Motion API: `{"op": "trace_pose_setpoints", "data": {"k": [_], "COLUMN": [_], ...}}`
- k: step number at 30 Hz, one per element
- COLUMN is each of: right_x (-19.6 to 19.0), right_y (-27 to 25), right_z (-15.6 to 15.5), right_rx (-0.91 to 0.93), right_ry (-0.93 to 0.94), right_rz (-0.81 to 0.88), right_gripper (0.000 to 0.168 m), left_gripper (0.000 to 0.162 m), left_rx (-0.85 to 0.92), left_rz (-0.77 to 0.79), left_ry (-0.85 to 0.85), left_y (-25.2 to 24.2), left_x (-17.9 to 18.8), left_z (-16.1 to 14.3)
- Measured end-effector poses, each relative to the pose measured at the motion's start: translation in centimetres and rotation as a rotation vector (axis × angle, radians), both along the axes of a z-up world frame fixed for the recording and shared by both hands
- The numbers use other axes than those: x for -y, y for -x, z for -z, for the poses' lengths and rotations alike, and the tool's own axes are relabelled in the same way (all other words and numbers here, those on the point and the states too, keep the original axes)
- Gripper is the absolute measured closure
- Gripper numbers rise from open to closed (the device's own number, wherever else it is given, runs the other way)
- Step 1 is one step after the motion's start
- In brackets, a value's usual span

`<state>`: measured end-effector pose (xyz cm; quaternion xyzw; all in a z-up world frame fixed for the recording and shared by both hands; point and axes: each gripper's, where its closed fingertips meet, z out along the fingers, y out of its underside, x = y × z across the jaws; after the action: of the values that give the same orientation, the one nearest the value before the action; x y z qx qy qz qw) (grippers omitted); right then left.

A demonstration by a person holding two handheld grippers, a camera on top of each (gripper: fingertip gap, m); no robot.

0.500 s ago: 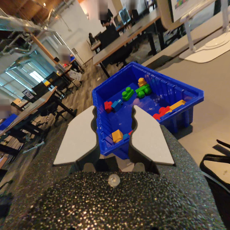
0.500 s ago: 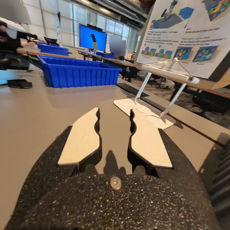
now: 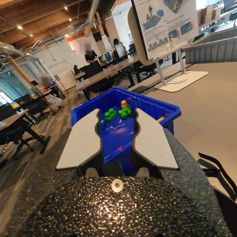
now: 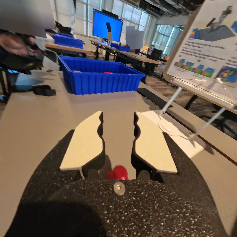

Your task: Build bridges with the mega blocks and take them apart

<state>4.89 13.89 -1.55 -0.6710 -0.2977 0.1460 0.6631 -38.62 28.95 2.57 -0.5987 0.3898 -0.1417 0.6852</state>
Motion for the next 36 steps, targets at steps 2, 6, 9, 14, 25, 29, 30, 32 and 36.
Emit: {"op": "trace_pose_setpoints", "data": {"k": [2,6,9,14,25,29,30,32,36], "right_x": [-0.3,-0.9,-1.3,-1.1,-1.6,-2.1,-2.1,-2.4,-2.4], "right_y": [2.0,5.2,6.8,8.7,12.6,13.3,13.3,13.3,13.2], "right_z": [-0.4,-0.5,0.0,-0.2,2.8,4.0,3.9,3.9,3.9], "right_rx": [-0.05,-0.12,-0.188,-0.201,-0.161,-0.181,-0.182,-0.182,-0.192], "right_ry": [-0.003,-0.012,0.01,0.013,0.042,0.073,0.064,0.066,0.07], "right_rz": [-0.051,-0.134,-0.182,-0.243,-0.295,-0.306,-0.307,-0.3,-0.304], "right_gripper": [0.123,0.123,0.123,0.124,0.124,0.123,0.124,0.124,0.123], "left_gripper": [0.114,0.113,0.113,0.113,0.112,0.111,0.111,0.11,0.107], "left_rx": [0.019,-0.033,-0.022,-0.026,-0.066,-0.092,-0.097,-0.106,-0.133], "left_rz": [0.011,-0.02,-0.021,-0.047,-0.077,-0.096,-0.099,-0.1,-0.099], "left_ry": [0.012,0.046,0.064,0.092,0.118,0.142,0.15,0.165,0.17], "left_y": [-0.3,-0.2,-0.1,0.4,1.0,1.6,1.7,1.7,1.3], "left_x": [0.0,-0.3,-0.2,-0.4,-0.5,-0.9,-1.0,-1.3,-2.0], "left_z": [0.7,2.3,2.5,3.0,3.4,2.8,2.6,2.2,0.8]}}
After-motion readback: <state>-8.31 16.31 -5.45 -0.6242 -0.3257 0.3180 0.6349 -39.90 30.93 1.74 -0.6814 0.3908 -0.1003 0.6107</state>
